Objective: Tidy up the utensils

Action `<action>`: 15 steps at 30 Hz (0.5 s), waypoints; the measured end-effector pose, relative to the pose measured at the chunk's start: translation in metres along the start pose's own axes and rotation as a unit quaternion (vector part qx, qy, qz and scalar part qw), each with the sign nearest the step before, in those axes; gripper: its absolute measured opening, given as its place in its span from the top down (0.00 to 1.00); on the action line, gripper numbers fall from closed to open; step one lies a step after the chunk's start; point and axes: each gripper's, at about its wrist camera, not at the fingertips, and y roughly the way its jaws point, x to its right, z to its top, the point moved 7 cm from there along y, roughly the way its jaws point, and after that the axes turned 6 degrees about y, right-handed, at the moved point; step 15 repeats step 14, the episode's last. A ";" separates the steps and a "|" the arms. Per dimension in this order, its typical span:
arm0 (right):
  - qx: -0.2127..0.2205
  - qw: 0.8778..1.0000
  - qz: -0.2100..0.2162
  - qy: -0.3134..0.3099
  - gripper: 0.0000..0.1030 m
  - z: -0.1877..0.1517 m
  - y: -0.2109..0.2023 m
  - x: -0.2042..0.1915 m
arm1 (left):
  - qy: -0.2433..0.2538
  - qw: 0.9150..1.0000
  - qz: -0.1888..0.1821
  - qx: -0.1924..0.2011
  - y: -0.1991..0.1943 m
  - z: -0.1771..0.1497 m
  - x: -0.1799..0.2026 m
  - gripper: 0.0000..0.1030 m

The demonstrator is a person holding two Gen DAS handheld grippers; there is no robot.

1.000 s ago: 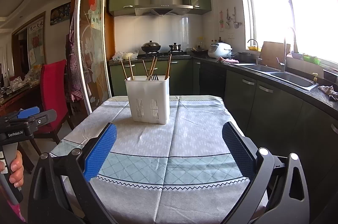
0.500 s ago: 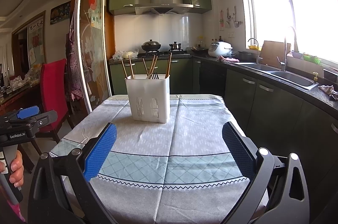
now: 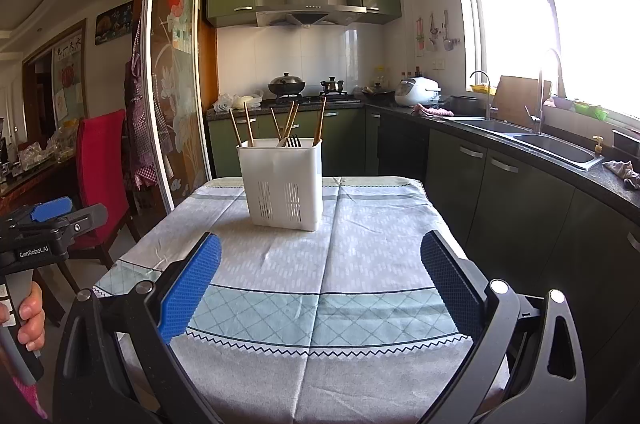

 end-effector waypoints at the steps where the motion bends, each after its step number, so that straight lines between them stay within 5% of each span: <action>1: 0.000 1.000 0.000 0.000 0.05 0.000 0.000 0.000 | 0.001 1.000 0.003 0.001 0.000 0.000 -0.001 0.07; 15: -0.011 1.000 -0.003 0.003 0.04 -0.005 0.009 0.003 | 0.000 1.000 0.002 -0.014 0.011 -0.002 -0.005 0.07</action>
